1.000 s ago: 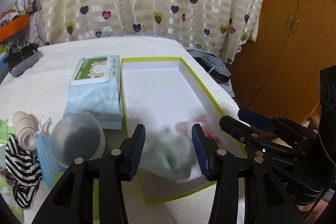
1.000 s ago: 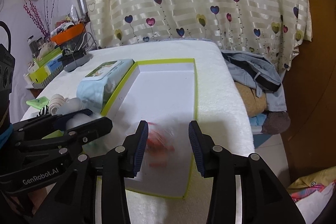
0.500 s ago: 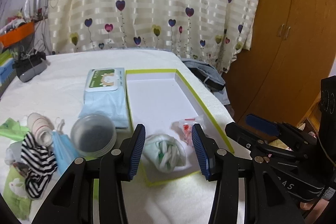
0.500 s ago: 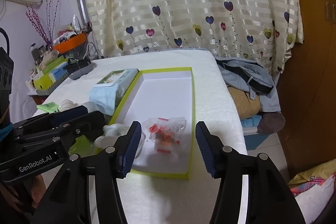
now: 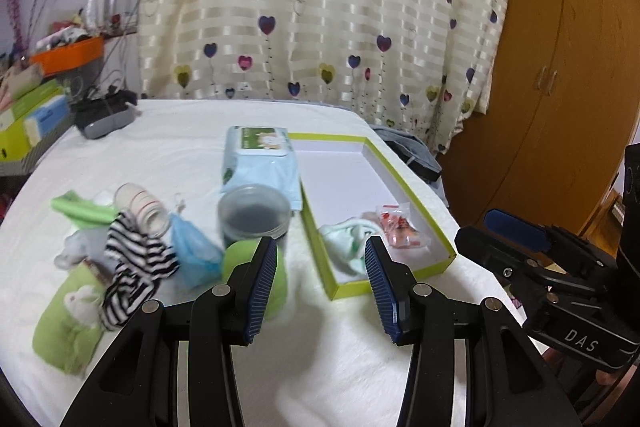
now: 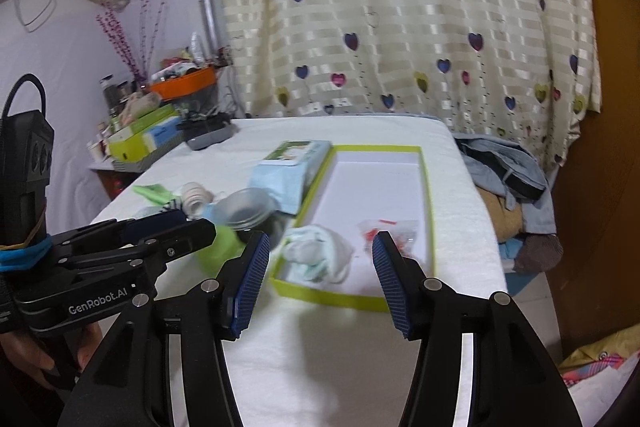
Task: Organize soft objects
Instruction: 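Withdraw both tools from the box back toward the pile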
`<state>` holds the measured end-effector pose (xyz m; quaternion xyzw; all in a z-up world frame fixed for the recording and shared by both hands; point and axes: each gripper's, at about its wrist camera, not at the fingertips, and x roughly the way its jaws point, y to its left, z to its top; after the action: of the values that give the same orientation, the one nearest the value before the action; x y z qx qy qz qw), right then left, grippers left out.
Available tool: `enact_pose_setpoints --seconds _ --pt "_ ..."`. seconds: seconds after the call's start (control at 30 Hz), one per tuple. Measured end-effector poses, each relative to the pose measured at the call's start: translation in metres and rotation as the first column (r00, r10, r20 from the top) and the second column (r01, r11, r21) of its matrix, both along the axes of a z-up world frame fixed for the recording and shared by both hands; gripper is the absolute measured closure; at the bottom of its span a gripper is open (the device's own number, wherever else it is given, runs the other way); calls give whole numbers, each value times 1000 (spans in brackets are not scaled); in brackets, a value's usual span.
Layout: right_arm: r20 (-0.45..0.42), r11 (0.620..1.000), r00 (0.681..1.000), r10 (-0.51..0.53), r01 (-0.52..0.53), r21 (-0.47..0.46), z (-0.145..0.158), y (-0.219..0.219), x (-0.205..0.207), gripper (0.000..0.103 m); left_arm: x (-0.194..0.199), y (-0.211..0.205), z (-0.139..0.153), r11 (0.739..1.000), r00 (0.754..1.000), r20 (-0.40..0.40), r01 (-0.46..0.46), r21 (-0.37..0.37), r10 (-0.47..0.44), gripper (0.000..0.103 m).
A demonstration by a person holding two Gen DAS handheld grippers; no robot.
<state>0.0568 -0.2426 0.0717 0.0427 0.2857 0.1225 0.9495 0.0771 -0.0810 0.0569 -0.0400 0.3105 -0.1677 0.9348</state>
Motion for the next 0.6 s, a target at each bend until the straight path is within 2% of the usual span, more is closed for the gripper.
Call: enact_pose_setpoints --seconds 0.27,0.6 --pt "11 997 998 69 -69 -25 1 30 -10 47 -16 27 2 1000 999 25 -27 -16 27 58" --pt "-30 987 986 162 -162 -1 -3 61 -12 47 -23 63 -7 996 997 -8 -75 -43 74 53"
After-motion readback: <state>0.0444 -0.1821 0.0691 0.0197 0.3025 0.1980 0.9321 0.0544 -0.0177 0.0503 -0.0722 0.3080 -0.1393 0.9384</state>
